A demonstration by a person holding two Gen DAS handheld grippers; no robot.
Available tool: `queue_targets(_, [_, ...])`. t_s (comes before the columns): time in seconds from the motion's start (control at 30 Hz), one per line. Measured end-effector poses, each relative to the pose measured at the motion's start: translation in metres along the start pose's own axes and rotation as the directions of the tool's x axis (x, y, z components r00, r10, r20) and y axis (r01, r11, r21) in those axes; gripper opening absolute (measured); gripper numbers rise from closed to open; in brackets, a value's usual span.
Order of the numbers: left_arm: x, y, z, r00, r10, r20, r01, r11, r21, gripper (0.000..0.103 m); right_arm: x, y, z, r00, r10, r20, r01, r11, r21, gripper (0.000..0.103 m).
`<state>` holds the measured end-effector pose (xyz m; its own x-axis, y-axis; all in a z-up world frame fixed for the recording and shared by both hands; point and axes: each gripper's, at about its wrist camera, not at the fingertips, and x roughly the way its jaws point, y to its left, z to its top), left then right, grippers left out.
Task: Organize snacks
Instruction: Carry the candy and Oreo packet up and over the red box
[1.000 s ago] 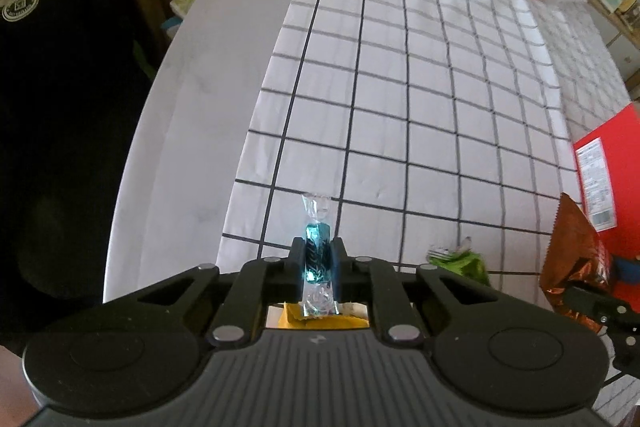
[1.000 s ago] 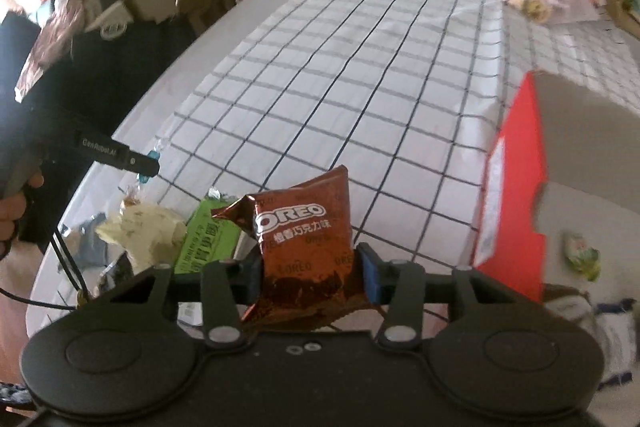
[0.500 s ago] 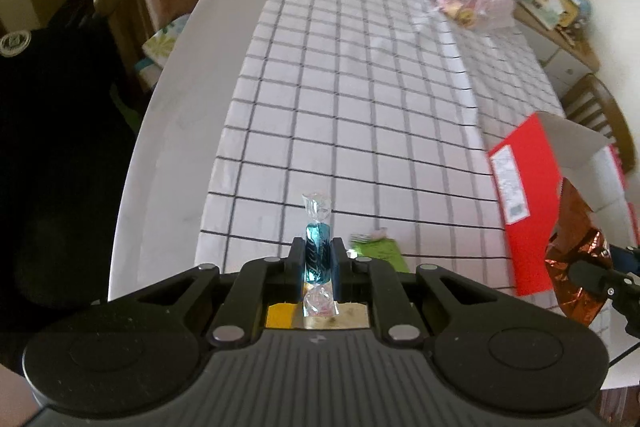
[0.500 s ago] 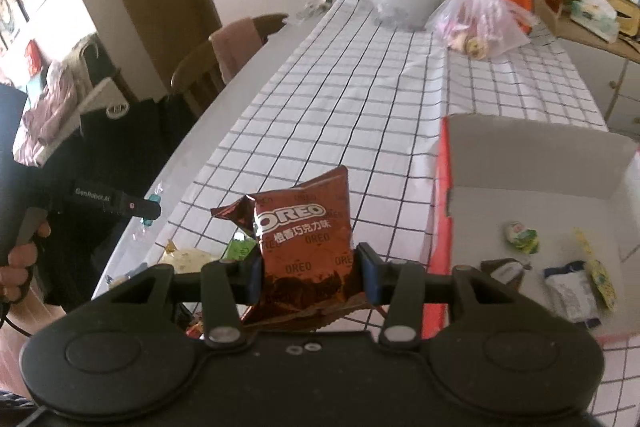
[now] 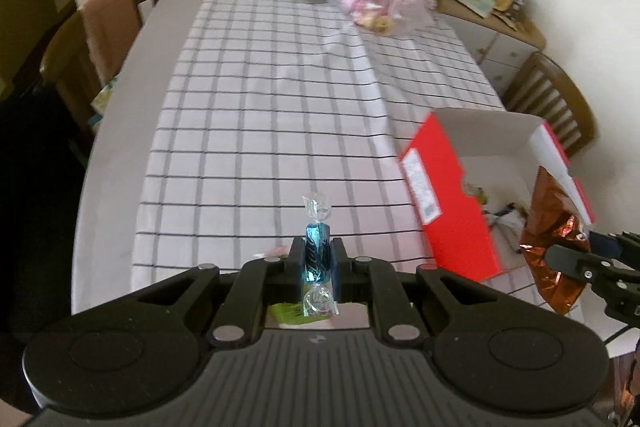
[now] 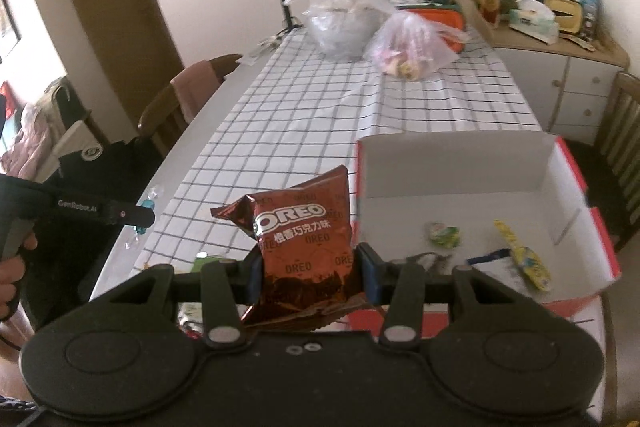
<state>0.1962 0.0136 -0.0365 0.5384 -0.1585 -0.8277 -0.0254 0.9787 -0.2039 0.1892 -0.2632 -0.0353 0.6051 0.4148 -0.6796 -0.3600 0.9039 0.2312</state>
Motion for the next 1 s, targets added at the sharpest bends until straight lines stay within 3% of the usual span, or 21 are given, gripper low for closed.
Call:
queue_targets(0.47, [0.026,-0.114,0.026,1.000,-0.023,-0.012,0.024,0.995,0.096,0.012,-0.009,-0.098,0.008,0.996,-0.086,0.013,0.085,0.995,0.045,0.046])
queue_targets(1.0, [0.107,-0.204,0.045,0.994,0.021,-0.107,-0.007,0.992,0.129,0.012,0.040,-0.192,0.019,0.988,-0.129,-0.081,0.133,0.990,0.047,0.046])
